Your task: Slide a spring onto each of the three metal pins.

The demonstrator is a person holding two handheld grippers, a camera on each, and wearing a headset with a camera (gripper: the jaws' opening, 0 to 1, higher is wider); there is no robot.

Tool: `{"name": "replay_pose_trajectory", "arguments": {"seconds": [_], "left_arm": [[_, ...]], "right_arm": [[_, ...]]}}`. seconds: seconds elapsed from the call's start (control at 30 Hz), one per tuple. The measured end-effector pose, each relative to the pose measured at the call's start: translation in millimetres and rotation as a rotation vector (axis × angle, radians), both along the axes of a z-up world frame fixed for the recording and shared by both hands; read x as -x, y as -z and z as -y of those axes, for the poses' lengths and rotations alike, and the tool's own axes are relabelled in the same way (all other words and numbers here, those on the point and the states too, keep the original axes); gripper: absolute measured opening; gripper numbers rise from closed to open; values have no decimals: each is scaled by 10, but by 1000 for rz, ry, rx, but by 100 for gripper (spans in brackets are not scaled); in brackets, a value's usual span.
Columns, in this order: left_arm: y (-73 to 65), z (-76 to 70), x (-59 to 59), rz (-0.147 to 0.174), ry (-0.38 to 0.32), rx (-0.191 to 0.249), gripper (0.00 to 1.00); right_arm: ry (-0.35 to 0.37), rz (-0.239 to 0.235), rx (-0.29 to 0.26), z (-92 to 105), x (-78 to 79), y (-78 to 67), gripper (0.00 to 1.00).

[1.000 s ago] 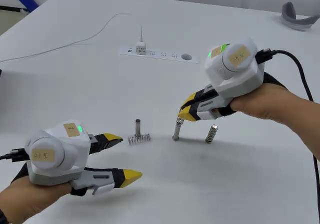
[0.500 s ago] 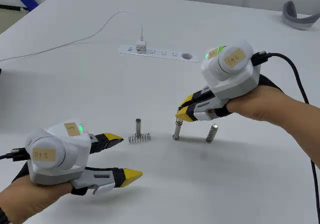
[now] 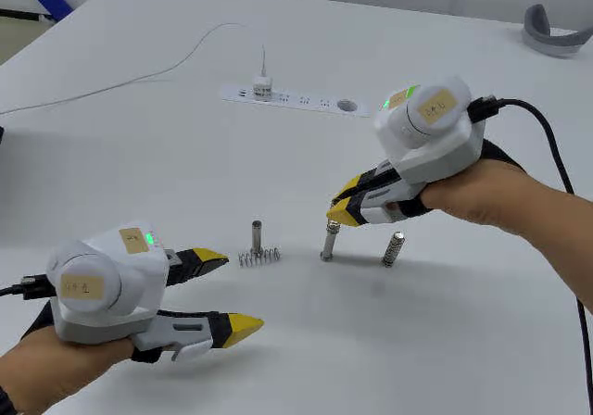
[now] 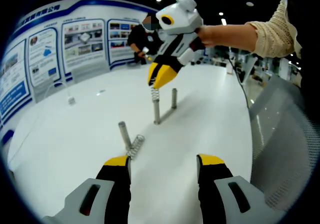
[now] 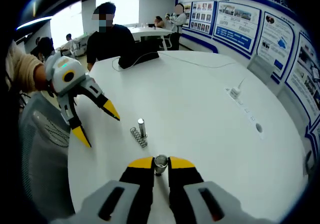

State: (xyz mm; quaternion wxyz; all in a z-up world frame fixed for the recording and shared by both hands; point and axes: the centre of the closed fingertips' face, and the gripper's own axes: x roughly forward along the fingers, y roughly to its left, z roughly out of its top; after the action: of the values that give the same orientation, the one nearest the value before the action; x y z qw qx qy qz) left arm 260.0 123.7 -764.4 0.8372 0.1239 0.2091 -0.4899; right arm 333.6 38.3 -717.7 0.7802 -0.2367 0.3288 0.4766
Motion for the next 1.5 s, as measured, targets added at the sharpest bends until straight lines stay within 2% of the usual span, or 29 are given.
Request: {"name": "replay_pose_trajectory", "arguments": {"seconds": [0.43, 0.97, 1.5], "left_arm": [[-4, 3, 8, -1, 3, -4, 53], [-15, -5, 14, 0, -1, -4, 53], [-1, -14, -4, -2, -4, -4, 53]], "right_arm": [[13, -13, -15, 19, 3, 4, 12], [9, -5, -1, 17, 30, 24, 12], [22, -17, 7, 28, -1, 170, 12]]}}
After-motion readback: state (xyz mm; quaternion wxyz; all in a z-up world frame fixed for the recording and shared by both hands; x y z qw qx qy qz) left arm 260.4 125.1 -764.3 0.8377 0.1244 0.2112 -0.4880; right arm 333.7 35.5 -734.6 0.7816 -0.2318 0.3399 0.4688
